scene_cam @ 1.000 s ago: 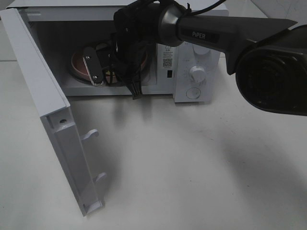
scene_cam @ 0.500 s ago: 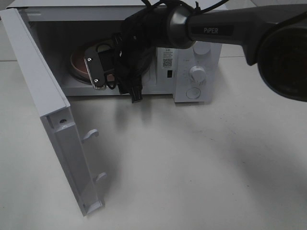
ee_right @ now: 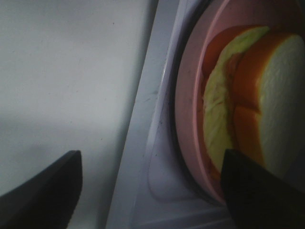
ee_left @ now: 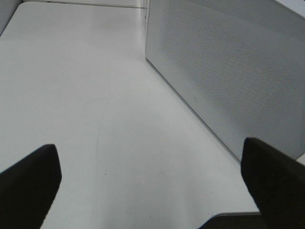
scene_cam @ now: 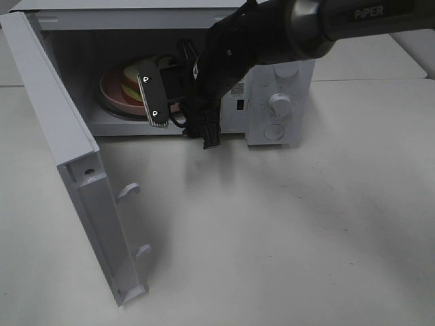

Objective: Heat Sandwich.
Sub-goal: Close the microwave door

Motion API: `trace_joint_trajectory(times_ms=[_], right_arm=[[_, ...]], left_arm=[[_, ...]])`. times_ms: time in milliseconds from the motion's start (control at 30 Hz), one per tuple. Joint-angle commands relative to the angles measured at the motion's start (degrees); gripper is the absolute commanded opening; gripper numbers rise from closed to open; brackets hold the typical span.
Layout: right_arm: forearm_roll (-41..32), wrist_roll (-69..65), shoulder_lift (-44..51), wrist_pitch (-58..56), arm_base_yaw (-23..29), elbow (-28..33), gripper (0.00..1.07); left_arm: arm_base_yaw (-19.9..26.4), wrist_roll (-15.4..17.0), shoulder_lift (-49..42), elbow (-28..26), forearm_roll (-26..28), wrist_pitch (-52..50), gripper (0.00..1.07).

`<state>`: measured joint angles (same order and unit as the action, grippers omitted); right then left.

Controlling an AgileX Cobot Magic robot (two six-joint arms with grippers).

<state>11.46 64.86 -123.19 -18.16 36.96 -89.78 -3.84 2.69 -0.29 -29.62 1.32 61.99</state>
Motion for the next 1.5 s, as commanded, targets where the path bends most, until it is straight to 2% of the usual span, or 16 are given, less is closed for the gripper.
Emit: trace_joint_trajectory(times_ms=[33,467,733,1100,1500], right_arm=[[0.06,-0.34,2.52,0.74,-0.23,2.52,0.78],[-1.03,-1.26,14.04,0.46,-0.23,14.61,0.76],[0.17,-8.71,23.32,0.57,-0.23,23.15,0.76],[1.60,-19.77,33.80,0.11,-0.23,31.86,0.76],[1.60,-32.37,44.92,-6.88,-0.23,40.57,0.76]], left_arm=[[0.29,-0.11,-0.97,0.11,0.23,-0.74,0.97],[0.29,-0.11,-0.97,0.11,0.23,-0.74,0.97],[0.29,-0.11,-0.97,0.11,0.23,-0.74,0.97],[0.29,-0.11,-0.97,0.11,0.23,-0.74,0.97],[0.29,-0.11,-0.97,0.11,0.23,-0.74,0.97]])
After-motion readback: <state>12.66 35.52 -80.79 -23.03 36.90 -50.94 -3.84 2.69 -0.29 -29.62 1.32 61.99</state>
